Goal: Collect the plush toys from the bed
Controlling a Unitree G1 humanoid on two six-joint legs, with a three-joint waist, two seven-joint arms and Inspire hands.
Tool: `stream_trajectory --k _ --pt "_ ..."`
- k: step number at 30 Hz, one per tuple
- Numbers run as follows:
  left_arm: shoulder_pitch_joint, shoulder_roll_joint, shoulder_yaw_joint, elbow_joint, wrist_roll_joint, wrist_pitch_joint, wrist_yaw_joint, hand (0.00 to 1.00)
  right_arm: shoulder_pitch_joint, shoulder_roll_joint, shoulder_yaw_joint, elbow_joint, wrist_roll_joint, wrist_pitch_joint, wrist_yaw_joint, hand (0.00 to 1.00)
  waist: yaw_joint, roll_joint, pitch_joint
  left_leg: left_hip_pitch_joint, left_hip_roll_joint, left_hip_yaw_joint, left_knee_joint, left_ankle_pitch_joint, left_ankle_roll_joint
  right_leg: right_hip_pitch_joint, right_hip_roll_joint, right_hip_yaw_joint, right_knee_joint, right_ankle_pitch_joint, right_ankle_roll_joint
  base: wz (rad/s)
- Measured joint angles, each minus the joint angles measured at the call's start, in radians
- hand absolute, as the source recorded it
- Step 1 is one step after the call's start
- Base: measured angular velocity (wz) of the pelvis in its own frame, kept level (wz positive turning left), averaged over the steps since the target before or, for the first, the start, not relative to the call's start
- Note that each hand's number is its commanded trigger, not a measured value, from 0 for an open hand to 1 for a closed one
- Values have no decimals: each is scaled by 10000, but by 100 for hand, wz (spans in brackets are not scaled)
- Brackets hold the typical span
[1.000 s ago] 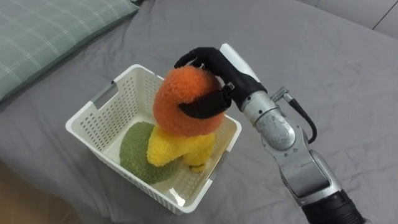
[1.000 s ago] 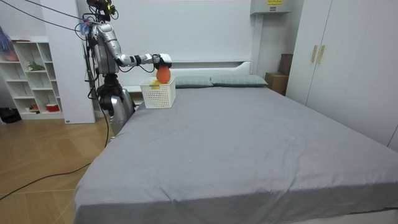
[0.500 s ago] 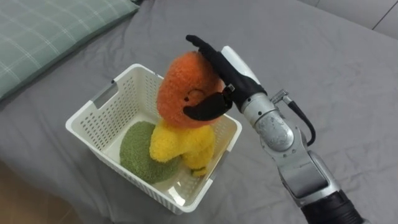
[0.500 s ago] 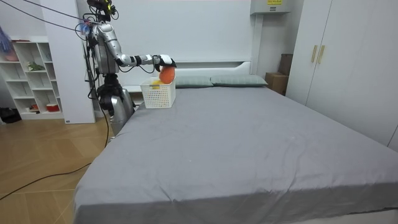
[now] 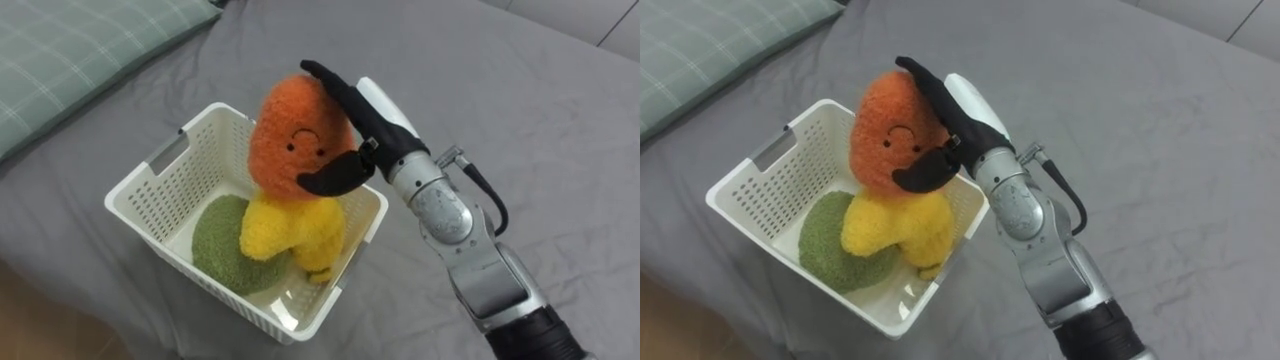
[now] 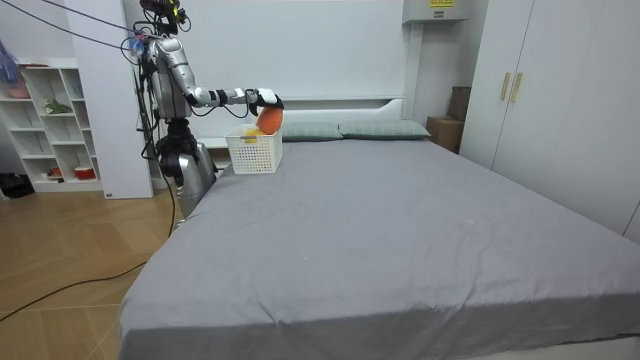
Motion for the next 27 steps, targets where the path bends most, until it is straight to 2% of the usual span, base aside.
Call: stream_trajectory --k 12,19,24,27 --pt "22 12 2 1 -2 58 5 0 -1 7 118 27 3 0 10 0 28 1 -38 -15 -2 -7 -1 0 0 -1 -4 -47 -2 0 0 0" --pt "83 191 14 51 9 147 11 0 -12 88 194 26 -2 0 -33 0 65 -35 -70 -35 -9 -76 79 1 1 44 -6 -69 3 -1 1 1" --pt "108 219 19 126 -5 157 38 0 -14 176 194 25 157 -1 -39 0 98 -111 -123 -42 -16 -112 139 2 -1 72 -7 -53 19 -1 1 2" --pt "125 239 15 130 -3 155 133 0 -14 211 195 25 480 -24 -39 0 104 -109 -122 -34 -16 -91 147 2 -1 72 -5 1 26 -1 0 -1"
